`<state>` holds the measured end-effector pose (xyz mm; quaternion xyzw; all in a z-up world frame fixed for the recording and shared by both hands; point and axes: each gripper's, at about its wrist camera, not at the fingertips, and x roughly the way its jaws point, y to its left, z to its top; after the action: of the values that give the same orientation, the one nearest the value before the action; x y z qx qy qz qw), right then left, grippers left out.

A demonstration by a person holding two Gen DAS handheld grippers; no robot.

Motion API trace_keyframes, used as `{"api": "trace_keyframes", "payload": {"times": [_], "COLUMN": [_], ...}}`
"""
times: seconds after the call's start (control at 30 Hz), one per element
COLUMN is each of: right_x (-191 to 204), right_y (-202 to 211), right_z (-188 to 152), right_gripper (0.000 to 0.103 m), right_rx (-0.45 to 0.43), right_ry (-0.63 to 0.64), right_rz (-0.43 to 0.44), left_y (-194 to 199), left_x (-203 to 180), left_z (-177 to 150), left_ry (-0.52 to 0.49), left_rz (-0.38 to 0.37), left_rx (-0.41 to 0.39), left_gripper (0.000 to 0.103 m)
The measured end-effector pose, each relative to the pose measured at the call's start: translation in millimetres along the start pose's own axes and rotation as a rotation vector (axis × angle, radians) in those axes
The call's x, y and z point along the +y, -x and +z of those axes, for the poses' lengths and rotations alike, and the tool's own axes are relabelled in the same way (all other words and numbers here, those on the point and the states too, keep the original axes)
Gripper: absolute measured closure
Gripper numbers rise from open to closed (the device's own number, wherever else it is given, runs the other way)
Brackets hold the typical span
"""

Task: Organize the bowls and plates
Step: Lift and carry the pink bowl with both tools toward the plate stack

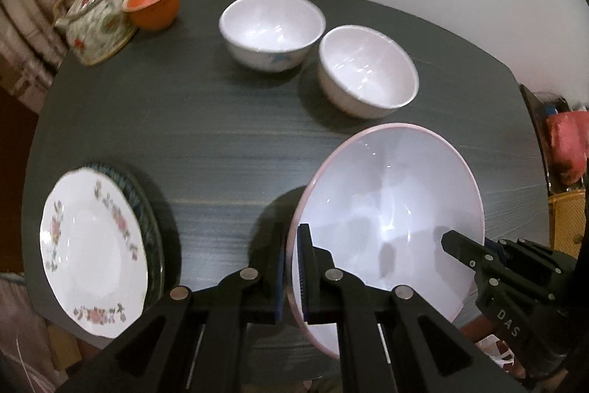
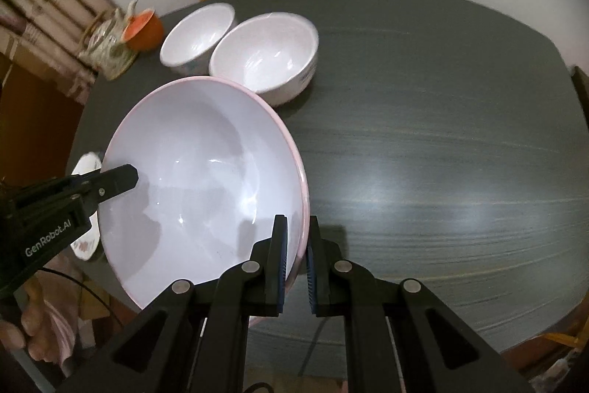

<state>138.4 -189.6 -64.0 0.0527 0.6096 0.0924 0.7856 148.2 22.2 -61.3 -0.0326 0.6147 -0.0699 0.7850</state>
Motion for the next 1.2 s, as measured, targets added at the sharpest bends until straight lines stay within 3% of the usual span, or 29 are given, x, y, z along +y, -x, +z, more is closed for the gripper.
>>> {"api": "trace_keyframes", "payload": {"times": [0.33,1.2], "right_x": [28.4,23.8], "right_y": [-25.6,-41.9], "right_z": [-11.2,-13.0], "right_gripper": [0.093,0.089], "right_rx": [0.040,0.065], "right_ry": [0.020,-0.039], "right_rz": [-0.001,0.037], "left_y": [-14.4,-30.0], "left_x": [20.3,34.0], "left_z": [-14.5,-0.8], "left_ry": [0.040,0.052], "left_rz": [-0.003,-0.046], "left_rx": [0.018,0.011], "left_gripper": [0.098,0.097]}}
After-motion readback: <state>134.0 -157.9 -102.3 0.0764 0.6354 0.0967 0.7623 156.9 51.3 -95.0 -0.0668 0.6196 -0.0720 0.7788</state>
